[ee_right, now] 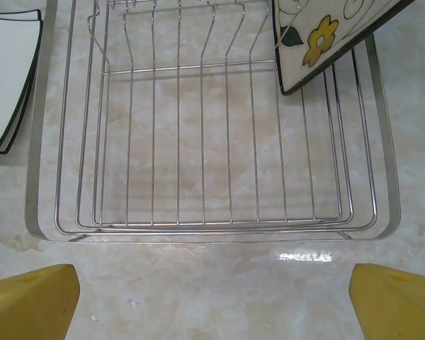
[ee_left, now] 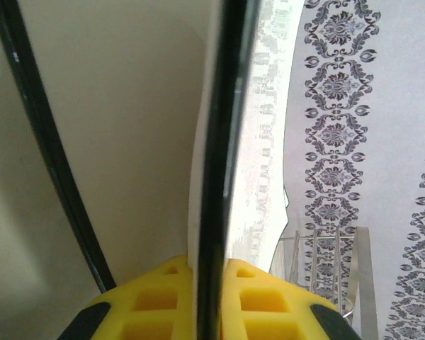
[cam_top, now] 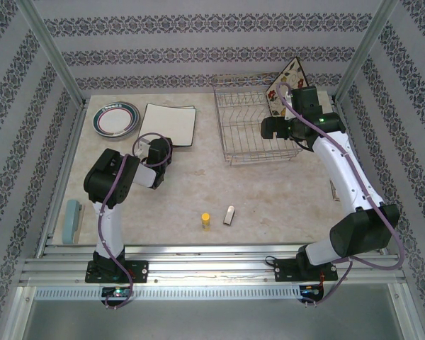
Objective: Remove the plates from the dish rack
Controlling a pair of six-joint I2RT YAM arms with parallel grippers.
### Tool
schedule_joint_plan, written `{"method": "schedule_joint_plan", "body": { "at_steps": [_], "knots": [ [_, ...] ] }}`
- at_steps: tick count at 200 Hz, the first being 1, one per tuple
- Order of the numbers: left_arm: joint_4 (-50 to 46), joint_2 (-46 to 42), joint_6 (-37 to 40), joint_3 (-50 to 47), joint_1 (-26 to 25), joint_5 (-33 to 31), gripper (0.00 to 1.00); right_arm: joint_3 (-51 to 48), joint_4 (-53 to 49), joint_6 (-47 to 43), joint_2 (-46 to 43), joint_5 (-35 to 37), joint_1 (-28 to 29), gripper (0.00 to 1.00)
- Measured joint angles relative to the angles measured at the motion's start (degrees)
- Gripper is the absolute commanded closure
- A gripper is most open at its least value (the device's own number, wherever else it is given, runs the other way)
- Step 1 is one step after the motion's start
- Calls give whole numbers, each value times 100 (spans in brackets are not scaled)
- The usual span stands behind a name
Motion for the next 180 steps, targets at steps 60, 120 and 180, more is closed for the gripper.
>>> {"method": "schedule_joint_plan", "body": {
  "at_steps": [60,120,180],
  "knots": [
    [-380,-175,229,0,0,2,73,0,48,0,0,-4,0,2],
    [-997,-448,463,20,0,-2,57,0,94,2,0,-90,0,2],
    [-2131,-570,946,538,-33,0,44,-151,240,20,0,-153,0,2]
  ]
}}
